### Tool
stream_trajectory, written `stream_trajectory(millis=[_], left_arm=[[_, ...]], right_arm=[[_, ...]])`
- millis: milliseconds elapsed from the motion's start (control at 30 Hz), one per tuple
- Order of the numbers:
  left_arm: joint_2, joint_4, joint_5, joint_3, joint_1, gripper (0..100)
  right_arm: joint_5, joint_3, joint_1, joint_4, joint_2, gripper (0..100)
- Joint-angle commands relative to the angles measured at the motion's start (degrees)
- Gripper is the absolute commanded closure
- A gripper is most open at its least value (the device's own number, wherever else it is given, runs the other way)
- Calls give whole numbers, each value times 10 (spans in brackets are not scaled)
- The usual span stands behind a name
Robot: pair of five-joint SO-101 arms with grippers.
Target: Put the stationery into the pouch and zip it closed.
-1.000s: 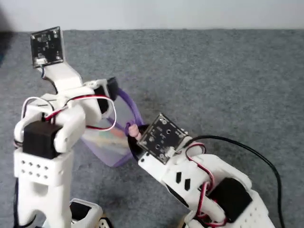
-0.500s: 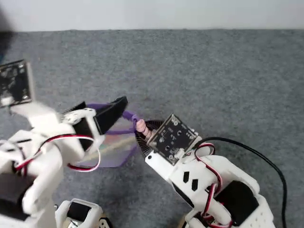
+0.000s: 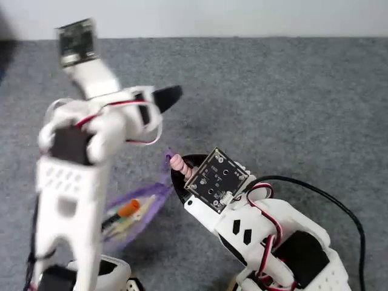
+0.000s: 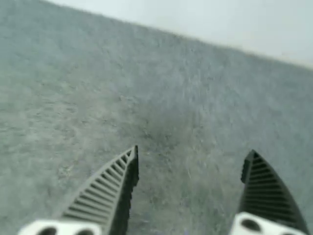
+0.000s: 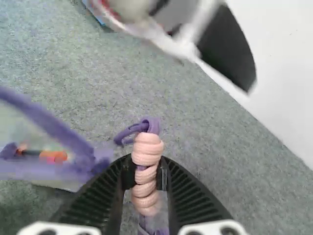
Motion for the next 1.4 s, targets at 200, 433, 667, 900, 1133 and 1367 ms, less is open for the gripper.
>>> stream_trajectory(millis=[200,433,667,900,1133,1367], left_arm=[[66,-120,5,-37,34,676],[73,-95,5,-124,-11,676],[121,-171,34,-170,-101,704],[98,-7,7,-249,-110,750],[14,138,-11,-296,-96,750],[-109,203,-30,-291,-66,766]], right_arm=[[4,-2,1,0,-4,991],[4,-3,0,5,-8,991],[2,-2,0,52,-2,991],[-62,30,33,45,1,991],[-126,-7,45,-18,89,991],[-168,-87,45,-53,205,991]])
